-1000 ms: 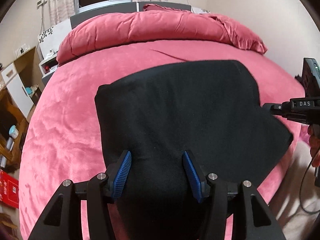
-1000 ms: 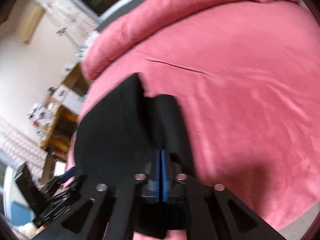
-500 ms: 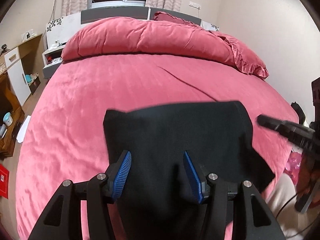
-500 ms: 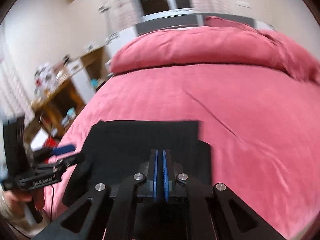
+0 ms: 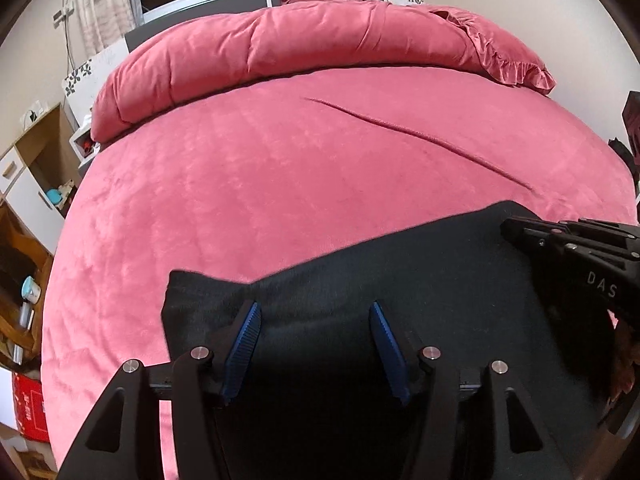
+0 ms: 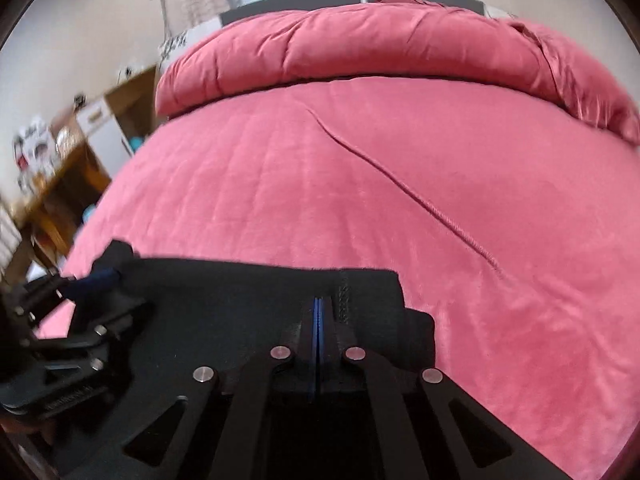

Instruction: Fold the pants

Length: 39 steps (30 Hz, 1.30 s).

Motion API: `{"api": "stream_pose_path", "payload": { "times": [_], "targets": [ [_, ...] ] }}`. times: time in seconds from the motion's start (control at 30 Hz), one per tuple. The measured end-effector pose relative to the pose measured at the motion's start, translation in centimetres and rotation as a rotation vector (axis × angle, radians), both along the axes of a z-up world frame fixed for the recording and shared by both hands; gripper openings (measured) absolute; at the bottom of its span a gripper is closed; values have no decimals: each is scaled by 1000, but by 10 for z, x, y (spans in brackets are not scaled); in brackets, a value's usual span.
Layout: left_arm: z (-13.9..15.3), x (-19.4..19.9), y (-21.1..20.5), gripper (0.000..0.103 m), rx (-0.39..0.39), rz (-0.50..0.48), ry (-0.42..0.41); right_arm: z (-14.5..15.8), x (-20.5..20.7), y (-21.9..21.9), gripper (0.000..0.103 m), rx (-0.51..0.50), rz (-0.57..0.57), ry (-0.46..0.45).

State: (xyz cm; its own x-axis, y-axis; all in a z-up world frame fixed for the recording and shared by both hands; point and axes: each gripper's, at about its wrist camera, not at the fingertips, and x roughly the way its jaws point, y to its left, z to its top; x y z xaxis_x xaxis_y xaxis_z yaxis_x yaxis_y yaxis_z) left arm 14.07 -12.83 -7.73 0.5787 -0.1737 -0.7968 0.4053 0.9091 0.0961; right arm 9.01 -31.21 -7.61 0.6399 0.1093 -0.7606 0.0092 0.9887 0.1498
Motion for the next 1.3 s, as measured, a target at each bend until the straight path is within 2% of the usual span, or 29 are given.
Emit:
{"api": "stream_pose_path", "payload": {
  "times": [0.17,0.3,0.37,0.43,0.47,0.63,0.9,1.07,1.17,1.2,1.27,1.3],
  "targets": [
    [2,5,6,59,-37,-3,23,-5,2,7,0,-11,-8,-50],
    [13,-8,10,59,-56,38,30,6,-8,-2,0,58,-6,-67],
    [20,-18,14,59,-76,67,32,17,-21,-1,10,87,-2,-86],
    [26,-30,18,59,-91,84,32,25,-37,5,30,73,7,-107],
    [30,-37,20,59,-101,88,33,28,-43,8,32,61,13,-115],
    [35,-62,24,59,-124,103,49,31,-74,19,32,26,38,-105],
    [33,-91,39,59,-120,126,80,26,-104,-1,34,81,-31,-49],
    [27,-107,60,59,-153,173,110,17,-120,-17,35,140,-76,23],
    [23,-114,67,59,-168,163,110,9,-125,-20,36,185,-74,56],
    [21,-115,67,59,-164,158,108,7,-125,-20,35,192,-70,58],
    [20,-117,64,59,-161,152,100,5,-122,-22,11,213,-57,70],
    [20,-118,63,59,-162,147,102,5,-122,-21,11,208,-49,74]
  ]
}}
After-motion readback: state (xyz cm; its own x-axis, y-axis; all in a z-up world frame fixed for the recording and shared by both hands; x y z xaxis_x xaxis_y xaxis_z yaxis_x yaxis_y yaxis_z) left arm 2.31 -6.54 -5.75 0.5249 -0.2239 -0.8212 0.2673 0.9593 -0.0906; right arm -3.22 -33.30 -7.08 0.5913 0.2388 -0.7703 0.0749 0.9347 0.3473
